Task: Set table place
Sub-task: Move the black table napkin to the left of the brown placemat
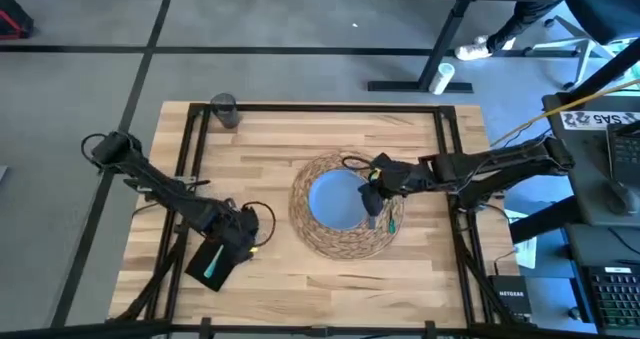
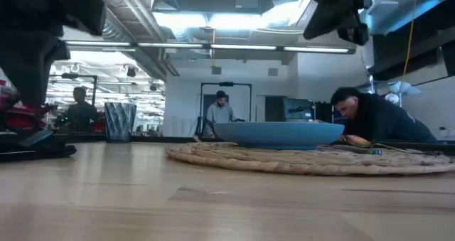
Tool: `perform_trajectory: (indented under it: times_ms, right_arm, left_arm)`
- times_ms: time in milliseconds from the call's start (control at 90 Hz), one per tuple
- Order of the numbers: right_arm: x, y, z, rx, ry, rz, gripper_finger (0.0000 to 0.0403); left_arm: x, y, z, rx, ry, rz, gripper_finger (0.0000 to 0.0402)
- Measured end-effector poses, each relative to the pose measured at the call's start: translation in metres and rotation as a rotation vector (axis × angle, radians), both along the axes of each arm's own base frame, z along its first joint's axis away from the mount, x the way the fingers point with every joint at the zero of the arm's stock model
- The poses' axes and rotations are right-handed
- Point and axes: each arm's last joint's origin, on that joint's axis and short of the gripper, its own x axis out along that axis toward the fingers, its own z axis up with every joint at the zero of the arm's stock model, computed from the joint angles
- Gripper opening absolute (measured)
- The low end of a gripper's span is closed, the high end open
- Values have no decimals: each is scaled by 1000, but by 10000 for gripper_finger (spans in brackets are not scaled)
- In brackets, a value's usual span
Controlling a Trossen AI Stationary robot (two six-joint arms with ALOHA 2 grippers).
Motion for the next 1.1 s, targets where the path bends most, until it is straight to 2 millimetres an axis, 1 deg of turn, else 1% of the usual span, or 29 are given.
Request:
perform_trajectory:
  times_ms: [111,322,467,611,722,844,1100]
  right_arm:
    - [0,-1,7,-31,-3,3,0]
    - [0,-1,8,-31,-6,3,0]
    - [0,-1,8,-31,-6,3,0]
    - [0,0,8,-29,-5,3,0]
    - [0,0,8,-28,-5,4,0]
    - [0,0,8,-25,-5,6,0]
    - [0,0,8,-14,-6,1,0]
  left_arm:
    - [3,-2,-11,33,54,-13,0]
    - [8,-4,-31,77,131,-14,0]
    - [17,-6,-47,58,126,-22,0]
    - [24,-1,-58,48,117,5,0]
    - [30,9,-59,45,100,22,0]
    - [36,25,-59,65,88,31,0]
    - [52,71,-61,150,81,76,0]
